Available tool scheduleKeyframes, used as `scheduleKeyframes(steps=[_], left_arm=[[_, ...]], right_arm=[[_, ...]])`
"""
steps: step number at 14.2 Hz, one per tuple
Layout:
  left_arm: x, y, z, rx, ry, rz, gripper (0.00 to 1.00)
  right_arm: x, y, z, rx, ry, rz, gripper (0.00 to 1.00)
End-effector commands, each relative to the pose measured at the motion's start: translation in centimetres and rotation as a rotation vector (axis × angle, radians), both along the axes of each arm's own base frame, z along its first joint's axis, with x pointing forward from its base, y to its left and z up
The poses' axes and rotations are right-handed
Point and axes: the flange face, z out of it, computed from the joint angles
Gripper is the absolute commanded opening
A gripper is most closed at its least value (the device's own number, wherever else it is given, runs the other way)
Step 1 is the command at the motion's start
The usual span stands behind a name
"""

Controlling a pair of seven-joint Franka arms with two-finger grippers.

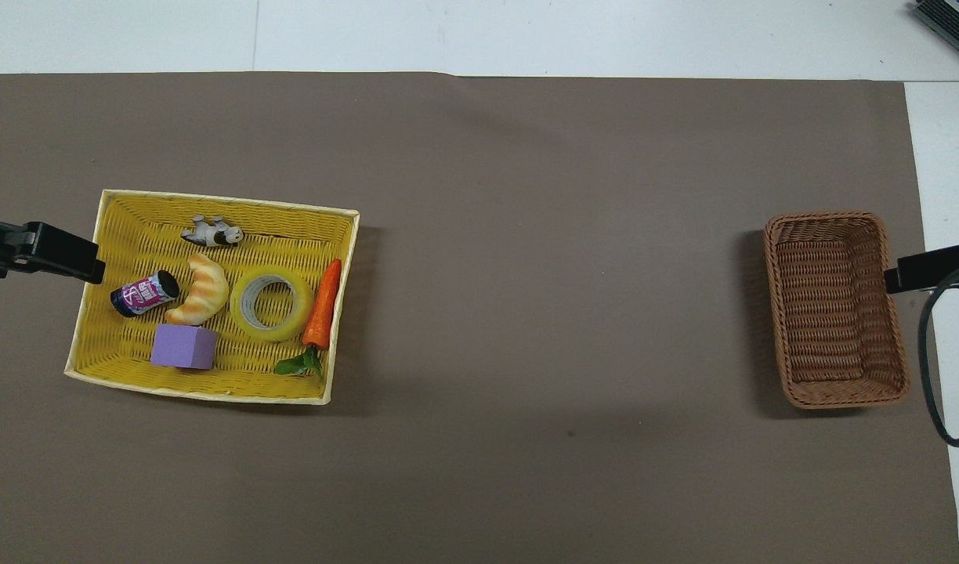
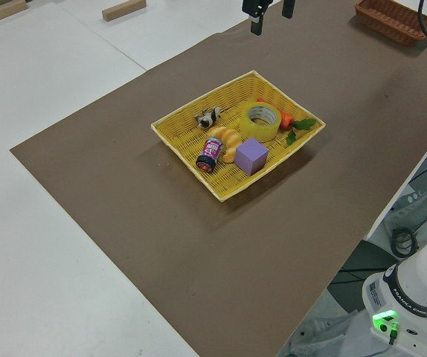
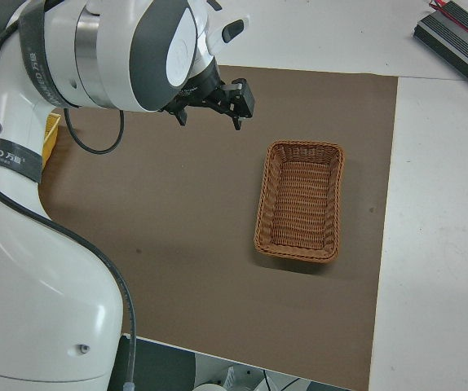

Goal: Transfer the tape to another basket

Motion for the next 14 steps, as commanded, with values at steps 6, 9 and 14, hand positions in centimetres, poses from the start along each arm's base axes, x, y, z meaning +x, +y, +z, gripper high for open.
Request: scheduleKeyframes(steps=[6,9,14], left_arm=[[-0.12,0.64,0.46,0.001,-0.022,0.001,1.00],[-0.16,0.64,0.54,0.001,-0.023,0.003,1.00],[-0.26,0.65,0.36,0.001,-0.019,0.006,1.00]], right_arm=[[-0.36,-0.18,-0.11,-0.021,-0.011,-0.009,1.00],[-0.36,-0.18,-0.11,-0.021,-0.011,-0.009,1.00],[-0.37,-0.34,-0.11,-0.021,-0.011,-0.011,1.00]])
